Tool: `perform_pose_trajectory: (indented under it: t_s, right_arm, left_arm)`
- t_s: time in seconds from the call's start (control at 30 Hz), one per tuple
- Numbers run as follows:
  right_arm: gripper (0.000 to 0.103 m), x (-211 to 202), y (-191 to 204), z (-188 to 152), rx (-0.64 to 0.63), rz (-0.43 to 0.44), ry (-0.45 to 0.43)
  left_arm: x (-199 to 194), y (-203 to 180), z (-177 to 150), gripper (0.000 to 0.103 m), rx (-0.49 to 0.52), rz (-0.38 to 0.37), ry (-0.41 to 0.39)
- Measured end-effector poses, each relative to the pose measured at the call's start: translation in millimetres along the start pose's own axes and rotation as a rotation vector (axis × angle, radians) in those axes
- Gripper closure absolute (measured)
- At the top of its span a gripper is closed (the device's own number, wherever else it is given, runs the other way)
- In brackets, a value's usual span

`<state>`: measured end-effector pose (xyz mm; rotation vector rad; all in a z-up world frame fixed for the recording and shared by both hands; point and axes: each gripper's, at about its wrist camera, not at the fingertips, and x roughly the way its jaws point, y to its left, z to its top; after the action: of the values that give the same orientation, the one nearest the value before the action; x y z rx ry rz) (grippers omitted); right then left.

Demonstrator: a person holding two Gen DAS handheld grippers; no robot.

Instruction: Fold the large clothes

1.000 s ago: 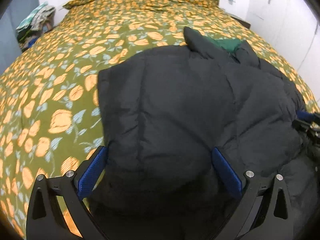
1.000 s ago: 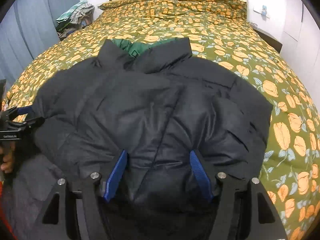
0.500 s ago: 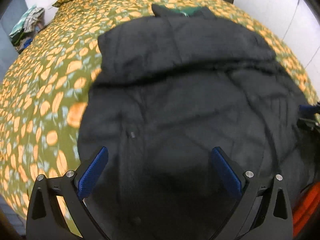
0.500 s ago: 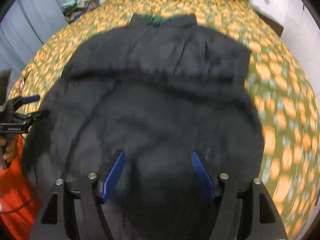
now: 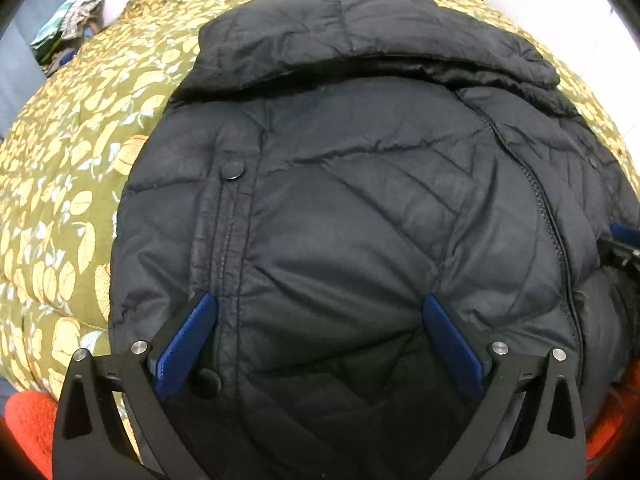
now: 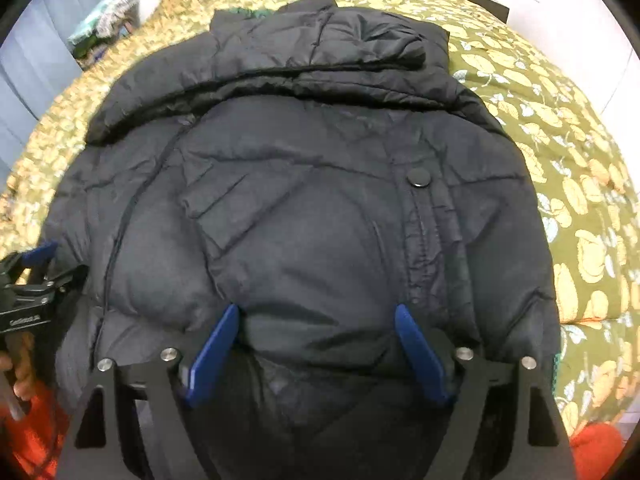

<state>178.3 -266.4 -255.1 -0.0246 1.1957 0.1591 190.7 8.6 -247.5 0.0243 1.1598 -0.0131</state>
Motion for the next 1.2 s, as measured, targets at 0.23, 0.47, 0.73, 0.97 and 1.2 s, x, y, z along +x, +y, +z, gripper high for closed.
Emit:
perform_pose_trajectory:
  t_s: [0.23, 0.47, 0.73, 0.97, 1.2]
  right_arm:
    - [0.021, -64.2, 23.6, 12.0, -0.030, -0.073, -0.153]
    - [0.021, -116.4, 44.0, 16.2, -0.098, -0.145, -0.246]
    - [0.021, -144.4, 50.7, 16.6, -0.158, -0.210, -0.314]
    - [0.021, -129.5, -46.3, -9.4, -0.013, 0.000, -0.122]
    - [0.021, -79.8, -125.5, -62.2, 0.216, 0.207, 0.109]
  left_arm:
    - [-63.9, 4.2, 9.7, 0.001, -0.061, -0.072, -0.094]
    - [-115.4, 0.9, 18.5, 0.001, -0.047, -0.036, -0.201]
    - [-143.6, 5.4, 16.9, 0.001, -0.011, 0.114, -0.302]
    - [-100.8, 97.1, -44.2, 0.001, -0.163, -0.064, 0.043]
    - [-55.7, 113.2, -60.6, 0.001, -0.234, -0.213, 0.197]
